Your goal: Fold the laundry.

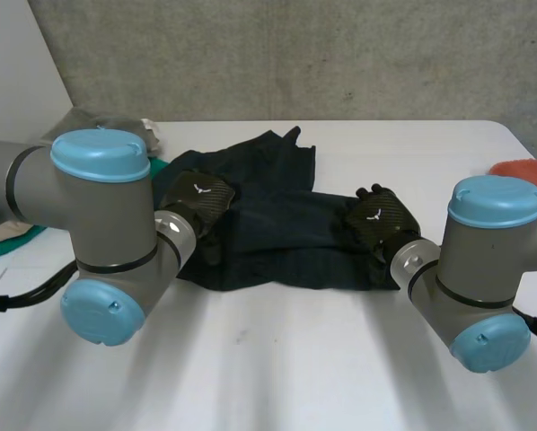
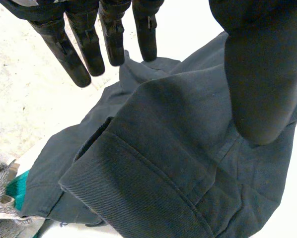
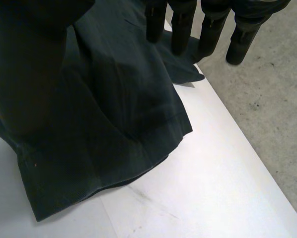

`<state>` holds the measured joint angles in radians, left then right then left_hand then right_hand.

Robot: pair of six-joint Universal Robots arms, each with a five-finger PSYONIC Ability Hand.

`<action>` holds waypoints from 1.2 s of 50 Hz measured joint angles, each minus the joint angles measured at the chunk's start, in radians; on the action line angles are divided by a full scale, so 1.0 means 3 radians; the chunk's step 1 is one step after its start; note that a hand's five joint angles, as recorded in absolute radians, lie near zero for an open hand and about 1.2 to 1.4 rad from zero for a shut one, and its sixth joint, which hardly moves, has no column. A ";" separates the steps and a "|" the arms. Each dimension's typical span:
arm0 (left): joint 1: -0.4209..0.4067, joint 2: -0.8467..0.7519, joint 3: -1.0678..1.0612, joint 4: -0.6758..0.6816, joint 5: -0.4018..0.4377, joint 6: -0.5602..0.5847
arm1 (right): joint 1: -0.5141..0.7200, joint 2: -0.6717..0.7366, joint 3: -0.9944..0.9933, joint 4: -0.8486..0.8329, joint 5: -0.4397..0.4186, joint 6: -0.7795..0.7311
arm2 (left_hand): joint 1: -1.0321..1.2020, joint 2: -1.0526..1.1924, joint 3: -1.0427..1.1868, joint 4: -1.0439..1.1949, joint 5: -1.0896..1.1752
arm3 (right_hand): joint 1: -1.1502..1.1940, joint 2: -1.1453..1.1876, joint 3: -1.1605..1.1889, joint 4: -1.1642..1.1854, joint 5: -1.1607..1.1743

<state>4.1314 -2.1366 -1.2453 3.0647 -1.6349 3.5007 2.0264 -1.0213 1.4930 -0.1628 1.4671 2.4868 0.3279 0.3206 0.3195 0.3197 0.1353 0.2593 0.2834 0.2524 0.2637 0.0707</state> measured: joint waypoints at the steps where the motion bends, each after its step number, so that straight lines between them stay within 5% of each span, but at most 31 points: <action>1: 0.0003 0.0014 -0.0008 0.0000 0.0002 0.0003 | -0.0001 -0.0004 -0.0002 0.0002 0.0001 0.0035 | -0.0055 -0.0035 -0.0037 -0.0044 -0.0042 | -0.0105 -0.0170 -0.0113 -0.0125 -0.0078; 8: 0.0041 0.0363 -0.0164 -0.0003 0.0087 0.0032 | -0.0028 -0.0094 -0.0024 0.0044 0.0003 0.0374 | -0.0213 -0.0199 -0.0198 -0.0207 -0.0177 | -0.0140 -0.0264 -0.0161 -0.0203 -0.0081; 19: 0.0074 0.0608 -0.0424 -0.0359 0.0146 0.0286 | -0.0069 -0.0227 -0.0097 0.0264 -0.0007 0.0554 | 0.0845 0.0847 0.0854 0.0865 0.0888 | -0.0140 -0.0264 -0.0161 -0.0203 -0.0080; 25: 0.0188 0.0467 -0.0518 -0.0385 0.0118 0.0550 | -0.0059 -0.0210 -0.0112 0.0331 -0.0017 0.0545 | 0.0140 0.0193 0.0205 0.0175 0.0201 | -0.0140 -0.0264 -0.0161 -0.0203 -0.0080; 35: 0.0354 -0.0110 -0.0302 -0.0126 0.0034 0.0976 | -0.0033 -0.0161 -0.0106 0.0336 -0.0017 0.0532 | 0.0063 0.0059 0.0050 0.0043 0.0058 | -0.0140 -0.0264 -0.0161 -0.0203 -0.0081; 44: 0.0338 -0.0497 -0.0049 0.0343 -0.0106 0.1262 | -0.0025 -0.0149 -0.0096 0.0333 -0.0013 0.0525 | 0.0973 0.0972 0.0973 0.0981 0.1000 | -0.0140 -0.0264 -0.0162 -0.0203 -0.0081; 49: 0.0353 -0.0614 0.0051 0.0535 -0.0179 0.1459 | -0.0027 -0.0154 -0.0094 0.0338 -0.0006 0.0521 | 0.2688 0.2650 0.2661 0.2684 0.2623 | -0.0140 -0.0264 -0.0161 -0.0203 -0.0080; 55: 0.0432 -0.0476 0.0203 0.0657 -0.0161 0.1447 | -0.0037 -0.0170 -0.0099 0.0350 0.0001 0.0522 | 0.2730 0.2811 0.2828 0.2896 0.2748 | -0.0140 -0.0264 -0.0161 -0.0203 -0.0080; 60: 0.0500 -0.0245 0.0539 0.0778 -0.0034 0.1078 | -0.0044 -0.0178 -0.0111 0.0354 0.0003 0.0529 | 0.2730 0.2811 0.2848 0.2899 0.2748 | -0.0138 -0.0264 -0.0161 -0.0203 -0.0080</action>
<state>4.2815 -2.2101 -1.0838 3.2981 -1.6452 3.8239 2.0133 -1.0746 1.4597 -0.0566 1.4681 2.6454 1.1469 1.1638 1.1739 1.1894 0.9597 0.2177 0.2041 0.2041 0.2027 0.0466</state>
